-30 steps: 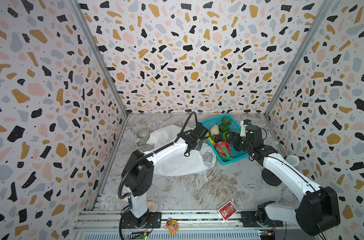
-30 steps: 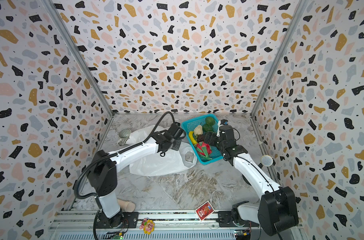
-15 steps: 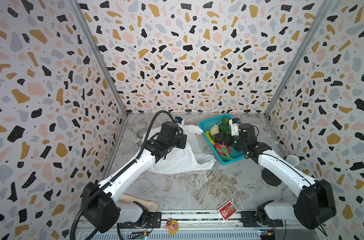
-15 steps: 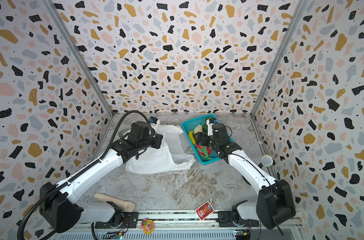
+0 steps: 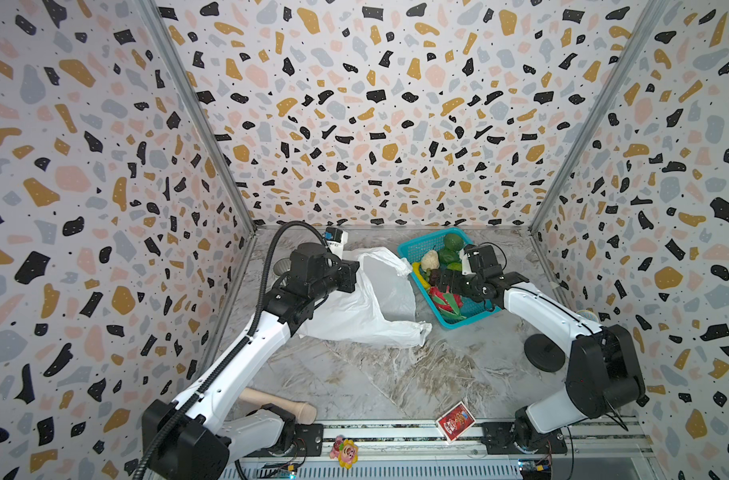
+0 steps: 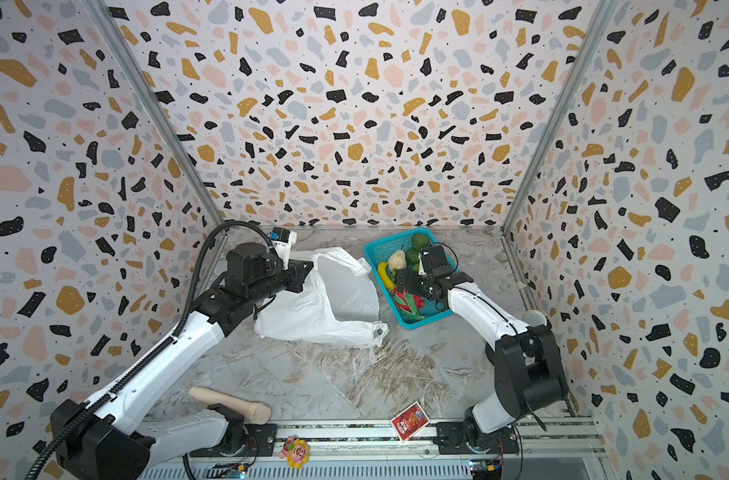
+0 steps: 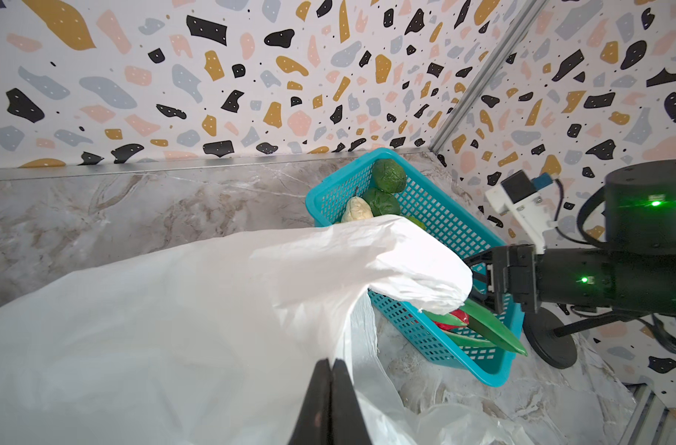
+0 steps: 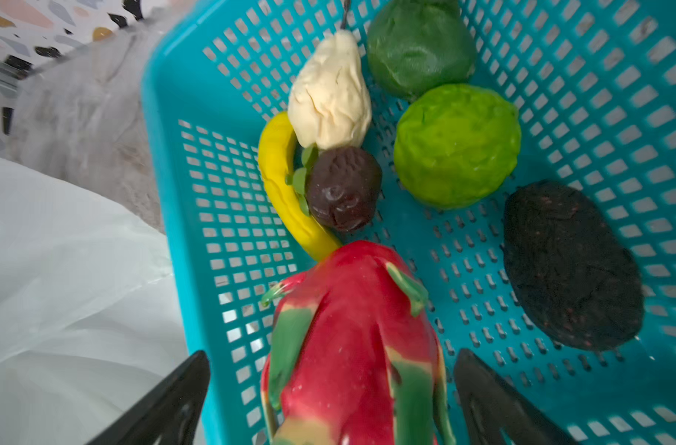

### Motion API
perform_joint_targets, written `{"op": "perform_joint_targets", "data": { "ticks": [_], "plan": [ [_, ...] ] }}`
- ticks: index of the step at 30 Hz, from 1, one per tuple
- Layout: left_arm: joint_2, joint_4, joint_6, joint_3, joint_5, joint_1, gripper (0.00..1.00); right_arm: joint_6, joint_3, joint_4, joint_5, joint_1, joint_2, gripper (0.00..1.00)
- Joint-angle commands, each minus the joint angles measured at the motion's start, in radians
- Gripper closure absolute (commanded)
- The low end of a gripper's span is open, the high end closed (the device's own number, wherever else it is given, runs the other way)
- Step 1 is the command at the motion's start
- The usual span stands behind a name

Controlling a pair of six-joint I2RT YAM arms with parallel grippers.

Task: Place the fruits into the plastic bag
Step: 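Grasp the bag rim with the left gripper while the right gripper grasps the dragon fruit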

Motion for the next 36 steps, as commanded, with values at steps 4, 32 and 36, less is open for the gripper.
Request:
{"op": "perform_joint_targets", "data": {
  "ticks": [4, 32, 36],
  "plan": [
    [-0.015, 0.077, -0.032, -0.023, 0.031, 0.006, 1.0, -0.012, 0.083, -0.12, 0.129, 0.063, 0.099, 0.01],
    [-0.017, 0.1, -0.072, -0.043, 0.009, 0.006, 1.0, 0.048, -0.066, 0.159, -0.056, -0.05, -0.143, 0.85],
    [-0.002, 0.112, -0.083, -0.042, 0.016, 0.007, 1.0, 0.045, -0.051, 0.151, -0.158, -0.096, -0.196, 0.86]
  ]
}}
